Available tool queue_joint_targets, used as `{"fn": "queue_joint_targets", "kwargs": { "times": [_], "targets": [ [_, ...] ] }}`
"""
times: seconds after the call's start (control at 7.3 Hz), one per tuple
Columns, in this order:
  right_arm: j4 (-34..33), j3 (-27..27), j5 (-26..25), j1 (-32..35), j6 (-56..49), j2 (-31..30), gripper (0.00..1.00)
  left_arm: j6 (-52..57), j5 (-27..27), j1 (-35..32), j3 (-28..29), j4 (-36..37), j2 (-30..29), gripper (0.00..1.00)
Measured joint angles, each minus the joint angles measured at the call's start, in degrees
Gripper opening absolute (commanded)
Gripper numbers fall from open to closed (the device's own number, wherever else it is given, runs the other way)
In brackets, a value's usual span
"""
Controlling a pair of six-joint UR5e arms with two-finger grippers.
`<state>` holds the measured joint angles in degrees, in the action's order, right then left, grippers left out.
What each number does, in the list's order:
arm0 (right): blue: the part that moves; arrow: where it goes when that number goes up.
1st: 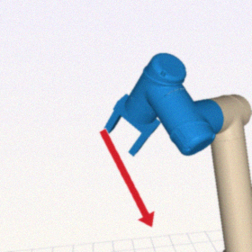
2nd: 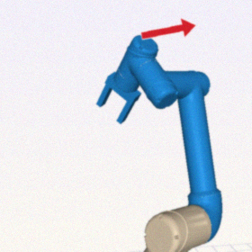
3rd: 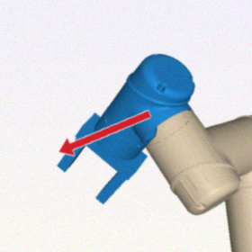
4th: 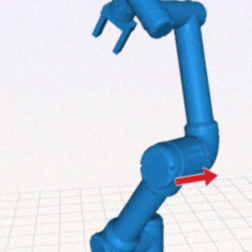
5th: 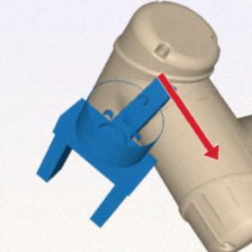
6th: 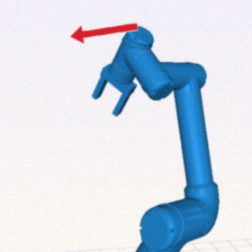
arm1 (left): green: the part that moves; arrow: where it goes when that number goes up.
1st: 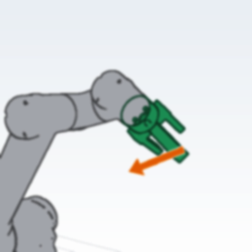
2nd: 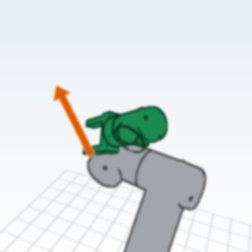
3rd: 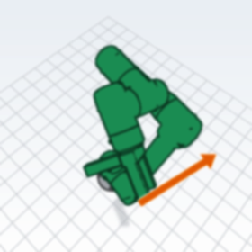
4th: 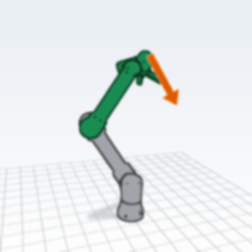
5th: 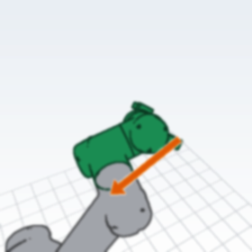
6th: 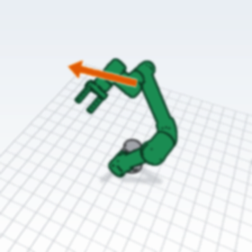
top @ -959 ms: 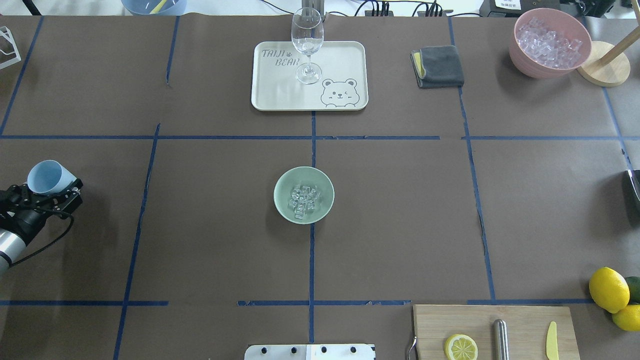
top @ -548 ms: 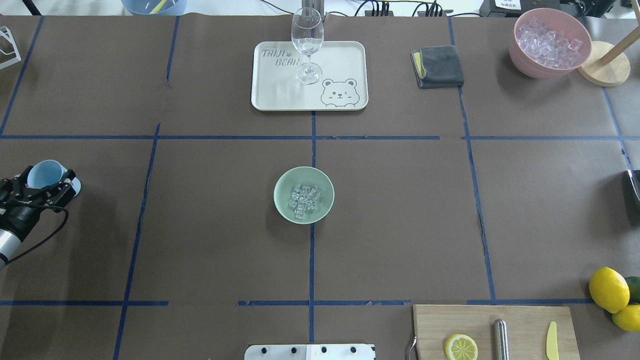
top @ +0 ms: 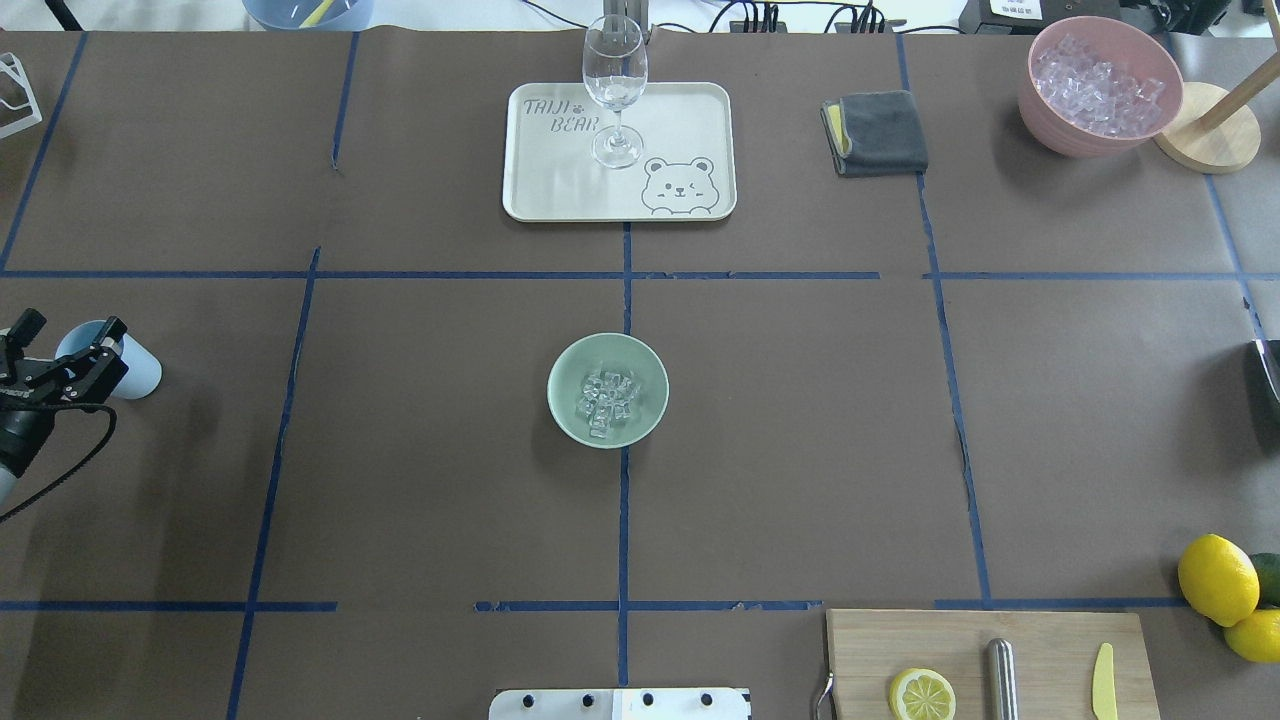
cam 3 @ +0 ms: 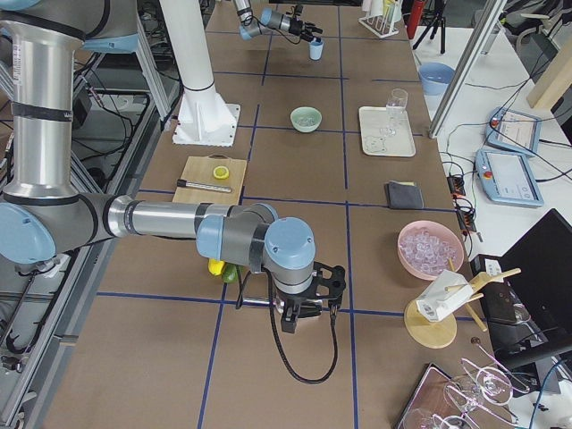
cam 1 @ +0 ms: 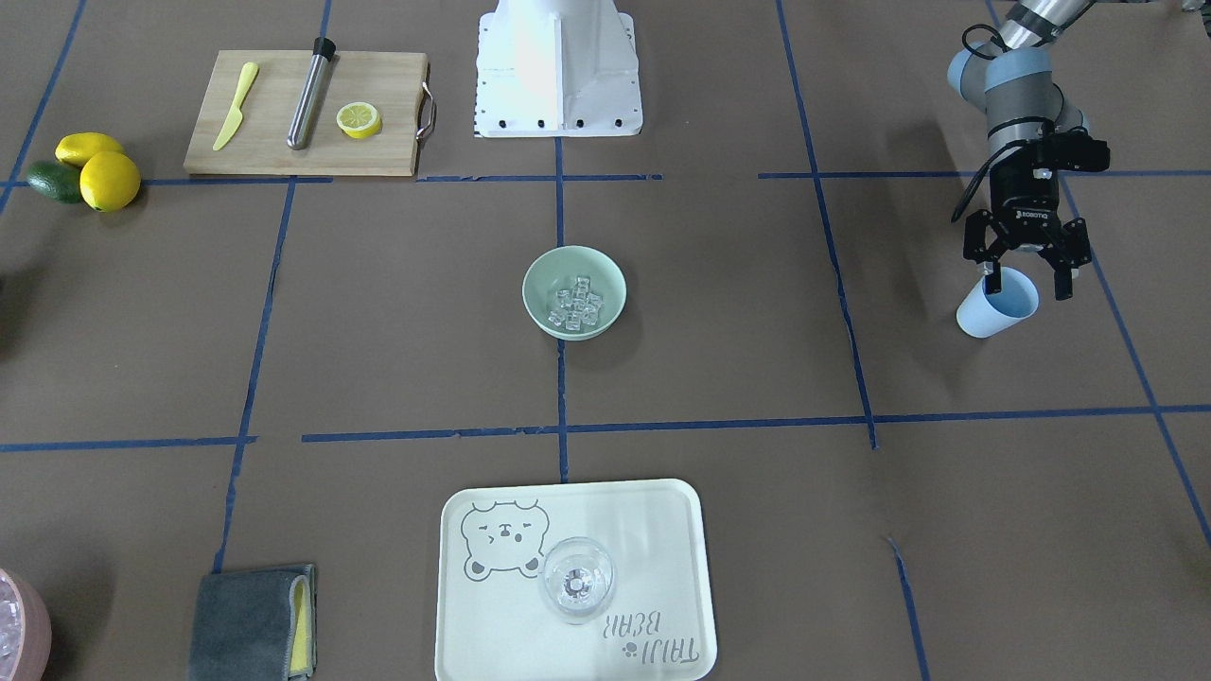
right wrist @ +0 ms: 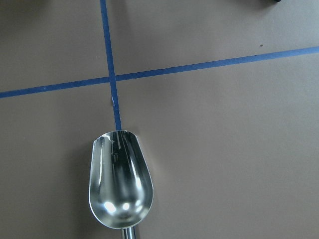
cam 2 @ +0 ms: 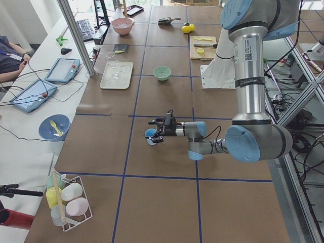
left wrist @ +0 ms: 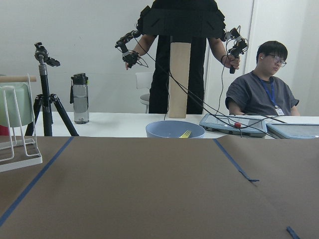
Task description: Pour ice into bowl
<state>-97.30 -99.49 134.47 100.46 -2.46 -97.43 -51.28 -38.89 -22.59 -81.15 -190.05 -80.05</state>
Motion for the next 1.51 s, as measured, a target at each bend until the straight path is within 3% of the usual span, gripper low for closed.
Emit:
{"fn": "queue_joint_targets", "kwargs": {
  "times": [0.27,0.55,0.82,1.1,1.51],
  "targets": [
    [0.0,0.0,0.0,0.0,0.0,0.0,1.00,8.9,-16.5,-7.9,-0.9,0.6,0.5,1.00],
    [0.0,0.0,0.0,0.0,0.0,0.0,1.00,17.1,-35.1,-19.7,-2.5,7.2,-0.1,1.00],
    [0.0,0.0,0.0,0.0,0.0,0.0,1.00,27.6,-49.5,-30.9,-8.9,23.8,-1.7,1.00],
    [0.0,0.0,0.1,0.0,0.0,-0.1,1.00,39.6,-60.2,-43.0,-13.9,43.5,-6.0,1.00],
    [0.0,-0.5,0.2,0.0,0.0,0.1,1.00,43.1,-73.5,-53.2,-14.3,70.9,-10.2,1.00]
  ]
}}
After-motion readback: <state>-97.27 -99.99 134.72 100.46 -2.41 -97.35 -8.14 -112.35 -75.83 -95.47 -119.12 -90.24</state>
